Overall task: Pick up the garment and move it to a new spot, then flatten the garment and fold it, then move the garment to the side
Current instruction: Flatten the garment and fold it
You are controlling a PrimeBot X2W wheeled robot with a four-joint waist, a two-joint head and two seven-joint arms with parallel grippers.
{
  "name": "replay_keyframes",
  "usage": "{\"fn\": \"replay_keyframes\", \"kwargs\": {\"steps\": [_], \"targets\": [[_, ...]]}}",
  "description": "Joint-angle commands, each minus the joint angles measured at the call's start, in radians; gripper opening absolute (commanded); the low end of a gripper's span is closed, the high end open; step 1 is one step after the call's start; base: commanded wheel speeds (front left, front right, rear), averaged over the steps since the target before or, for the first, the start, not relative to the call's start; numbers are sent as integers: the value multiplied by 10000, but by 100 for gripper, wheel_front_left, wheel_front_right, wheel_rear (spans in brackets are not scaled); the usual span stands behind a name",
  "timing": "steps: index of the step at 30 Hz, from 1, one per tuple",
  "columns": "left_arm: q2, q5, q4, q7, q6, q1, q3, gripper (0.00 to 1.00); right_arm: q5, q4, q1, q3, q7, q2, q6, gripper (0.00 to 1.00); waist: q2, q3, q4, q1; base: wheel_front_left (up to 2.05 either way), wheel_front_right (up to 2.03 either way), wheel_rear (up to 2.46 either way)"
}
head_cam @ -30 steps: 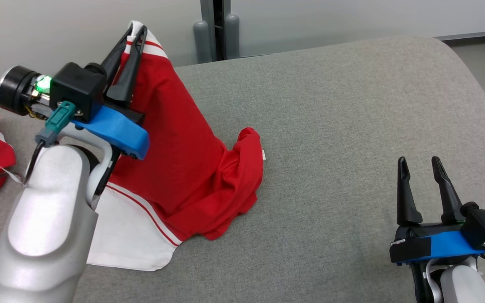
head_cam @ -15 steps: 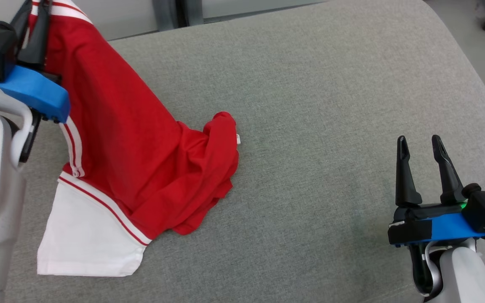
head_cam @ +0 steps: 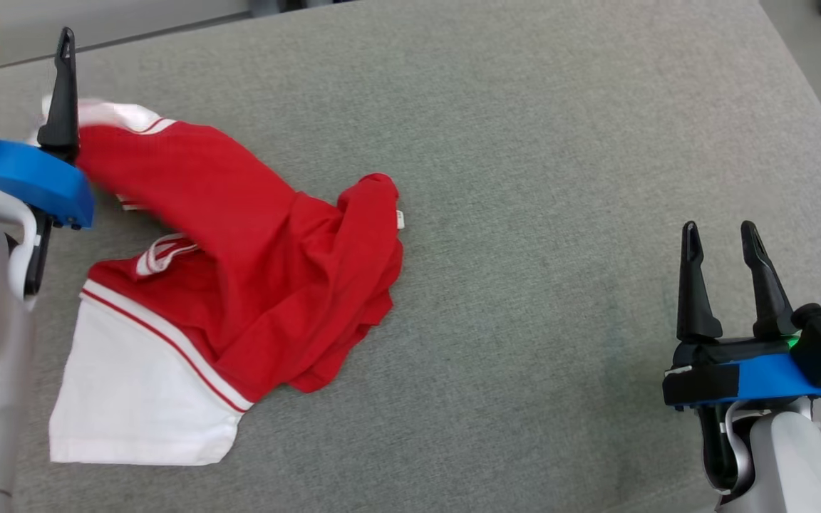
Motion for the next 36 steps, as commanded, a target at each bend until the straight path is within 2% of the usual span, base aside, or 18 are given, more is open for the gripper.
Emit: {"fn": "replay_keyframes", "kwargs": {"steps": [1,4,11,17,26,36], "targets": [[-89,-102,-120,-70,83,272,89,100,-96,24,-68,4,-2,19,-7,100,0,-195,189,-1,0,0,0],[-260,-347,-1088,-75,217,748,418,100,-106,38,53,-7,-2,16,-7,100,0,-443,451,-1,0,0,0],[-663,-408,-3566,-74,628,3049,959,100,-148,88,389,-1,-2,13,-7,100,0,-1107,1087,-1,0,0,0],[-1206,-444,-4977,-76,867,5158,1352,100,-188,55,624,180,-2,13,-5,100,0,-1585,1569,-1,0,0,0],[-2035,-296,-5593,-77,839,7255,1640,100,-265,4,898,828,-2,7,-7,100,0,-2007,2141,-1,0,0,0],[-2435,-71,-5348,-78,444,7655,1939,100,-182,181,992,1157,-2,-59,-7,100,0,-2248,2321,-1,0,0,0]]}}
